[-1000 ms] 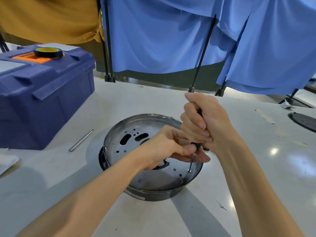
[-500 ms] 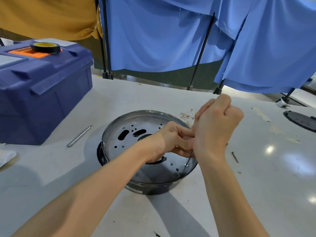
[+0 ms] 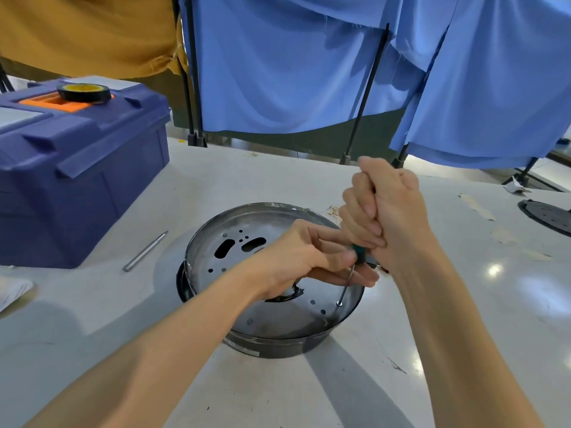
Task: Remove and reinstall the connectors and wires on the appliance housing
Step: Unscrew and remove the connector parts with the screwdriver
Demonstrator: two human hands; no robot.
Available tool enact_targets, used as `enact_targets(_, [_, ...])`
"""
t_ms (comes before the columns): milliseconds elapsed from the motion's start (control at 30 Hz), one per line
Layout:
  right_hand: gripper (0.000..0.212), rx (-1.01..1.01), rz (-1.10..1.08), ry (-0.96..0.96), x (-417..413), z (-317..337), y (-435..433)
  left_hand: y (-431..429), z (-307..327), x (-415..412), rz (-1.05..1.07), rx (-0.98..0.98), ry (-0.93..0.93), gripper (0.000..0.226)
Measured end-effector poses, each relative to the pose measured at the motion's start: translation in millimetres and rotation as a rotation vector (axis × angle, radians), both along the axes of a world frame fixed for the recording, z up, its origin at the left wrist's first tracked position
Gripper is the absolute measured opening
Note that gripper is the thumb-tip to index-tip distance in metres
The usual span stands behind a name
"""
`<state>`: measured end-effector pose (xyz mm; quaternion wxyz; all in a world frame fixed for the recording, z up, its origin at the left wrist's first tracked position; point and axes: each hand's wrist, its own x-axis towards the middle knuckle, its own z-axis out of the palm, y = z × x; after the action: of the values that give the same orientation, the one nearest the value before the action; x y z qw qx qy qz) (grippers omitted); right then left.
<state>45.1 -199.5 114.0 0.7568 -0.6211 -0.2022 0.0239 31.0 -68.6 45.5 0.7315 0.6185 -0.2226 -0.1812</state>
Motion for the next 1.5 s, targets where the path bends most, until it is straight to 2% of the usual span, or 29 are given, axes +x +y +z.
enact_targets(100, [0.053,0.046,-0.333,-0.077,-9.6,-5.8,9.1,-5.4,1.3,-0.2,0.016,0.003,-0.007,0.02])
enact_targets(167, [0.055,-0.005,-0.55,-0.185,-12.9,-12.0,18.1,-5.9,1.2,0.5,0.027,0.019,-0.007,0.018])
enact_targets(233, [0.058,-0.085,-0.785,-0.254,-15.0,-18.1,25.8,-7.2,0.4,0.5,0.044,0.044,-0.01,0.03])
enact_targets(300, [0.061,-0.066,-0.876,-0.282,-19.6,-22.8,32.1,-8.7,1.1,-1.3,0.04,0.069,-0.008,0.032])
enact_targets(367, [0.061,-0.008,-0.759,-0.255,-20.1,-22.8,29.8,-7.5,1.9,-3.1,0.036,0.057,0.003,0.027])
enact_targets(400, [0.061,0.013,-0.611,-0.184,-16.3,-19.0,24.0,-6.0,2.1,-3.5,0.03,0.039,0.011,0.023])
enact_targets(500, [0.064,0.025,0.128,0.12,2.5,3.4,-1.7,-2.6,2.1,-1.4,-0.029,0.007,0.032,0.02])
enact_targets(533, [0.067,-0.003,0.309,0.154,8.5,8.9,-9.0,-3.6,1.9,-0.9,-0.034,0.009,0.036,0.02])
enact_targets(600, [0.067,-0.073,0.485,0.15,16.0,12.4,-13.8,-5.7,0.8,0.1,-0.042,0.01,0.04,0.019])
enact_targets(667, [0.067,-0.077,0.511,0.152,17.4,9.3,-9.3,-4.2,-0.8,0.7,-0.053,0.006,0.038,0.018])
enact_targets(800, [0.069,-0.023,0.341,0.056,6.5,2.8,-3.1,2.0,-3.3,0.0,-0.06,-0.015,0.021,0.023])
enact_targets(933, [0.065,-0.006,0.083,-0.018,-4.3,1.7,2.0,0.8,-4.5,2.3,-0.057,-0.036,0.041,0.031])
enact_targets(1167, [0.049,-0.009,-0.263,-0.126,-14.0,-3.1,20.5,4.2,-7.0,5.4,-0.08,-0.081,0.061,0.022])
enact_targets(1333, [0.066,-0.035,-0.492,-0.238,-17.7,-11.8,29.1,3.4,-7.3,7.8,-0.061,-0.061,0.079,0.024])
enact_targets(1500, [0.056,-0.053,-0.795,-0.265,-17.0,-14.5,33.4,-2.5,-4.7,5.9,-0.036,-0.064,0.091,0.031])
